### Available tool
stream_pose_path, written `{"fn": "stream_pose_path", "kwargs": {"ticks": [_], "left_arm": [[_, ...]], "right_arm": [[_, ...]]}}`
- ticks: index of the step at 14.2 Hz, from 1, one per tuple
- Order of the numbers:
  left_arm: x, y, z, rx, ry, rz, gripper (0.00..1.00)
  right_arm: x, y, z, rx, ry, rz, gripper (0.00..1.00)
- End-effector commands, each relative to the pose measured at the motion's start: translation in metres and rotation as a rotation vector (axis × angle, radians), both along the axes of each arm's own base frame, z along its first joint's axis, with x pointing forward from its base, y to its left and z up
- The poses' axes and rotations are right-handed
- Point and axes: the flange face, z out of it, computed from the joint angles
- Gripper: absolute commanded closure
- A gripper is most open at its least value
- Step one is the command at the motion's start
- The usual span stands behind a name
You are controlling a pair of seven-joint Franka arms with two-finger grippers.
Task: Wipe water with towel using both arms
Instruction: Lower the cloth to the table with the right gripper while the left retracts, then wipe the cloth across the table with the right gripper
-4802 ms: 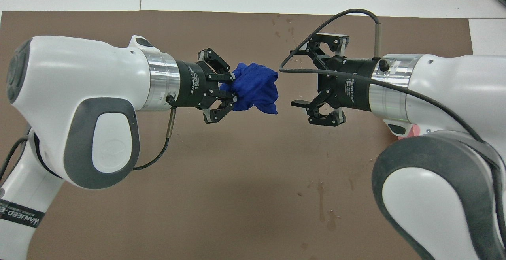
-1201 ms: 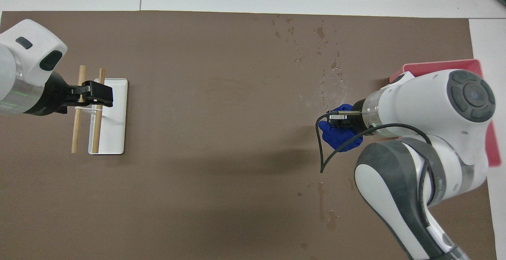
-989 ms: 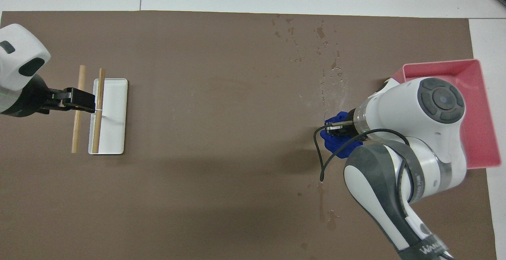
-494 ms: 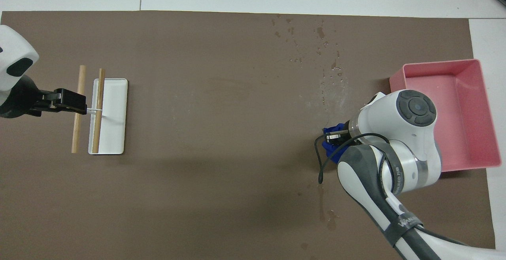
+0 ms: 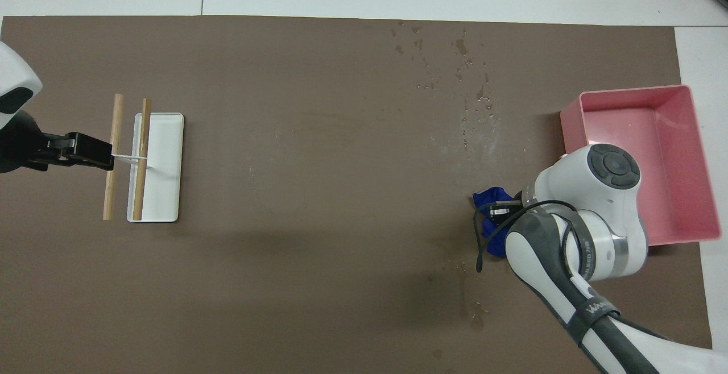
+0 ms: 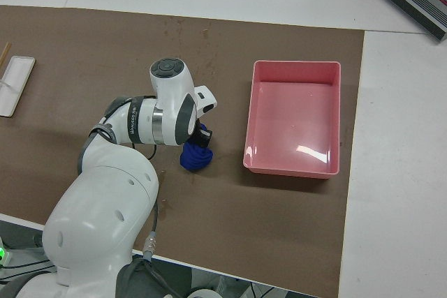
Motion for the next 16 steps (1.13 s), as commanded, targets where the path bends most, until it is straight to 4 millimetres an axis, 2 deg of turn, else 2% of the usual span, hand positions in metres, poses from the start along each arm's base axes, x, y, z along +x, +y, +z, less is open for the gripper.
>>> {"fn": "stream_pose_path", "kwargs": {"ticks": [1, 2, 5, 8, 12, 14, 16], "left_arm": [[0.001, -0.003, 0.001, 0.006, 0.000, -0.021, 0.00], [0.001, -0.003, 0.001, 0.006, 0.001, -0.023, 0.00], [-0.007, -0.003, 0.022, 0.014, 0.018, -0.028, 0.00], [-0.010, -0.001, 0.016, 0.014, 0.013, -0.011, 0.00], [-0.010, 0.000, 0.015, 0.014, 0.020, -0.011, 0.00], [-0.010, -0.001, 0.015, 0.014, 0.019, -0.012, 0.00], [-0.011, -0.001, 0.015, 0.015, 0.018, -0.012, 0.00]], "right_arm": [[-0.015, 0.004, -0.001, 0.057, 0.016, -0.125, 1.00], [-0.017, 0.006, -0.001, 0.061, 0.017, -0.153, 1.00], [-0.020, 0.009, -0.004, 0.119, 0.037, -0.285, 1.00], [-0.025, 0.016, -0.008, 0.192, 0.044, -0.410, 1.00], [-0.045, 0.075, -0.007, 0.160, 0.069, -0.437, 1.00], [-0.062, 0.112, -0.005, 0.175, 0.105, -0.456, 1.00], [-0.068, 0.125, -0.005, 0.163, 0.126, -0.499, 1.00]]}}
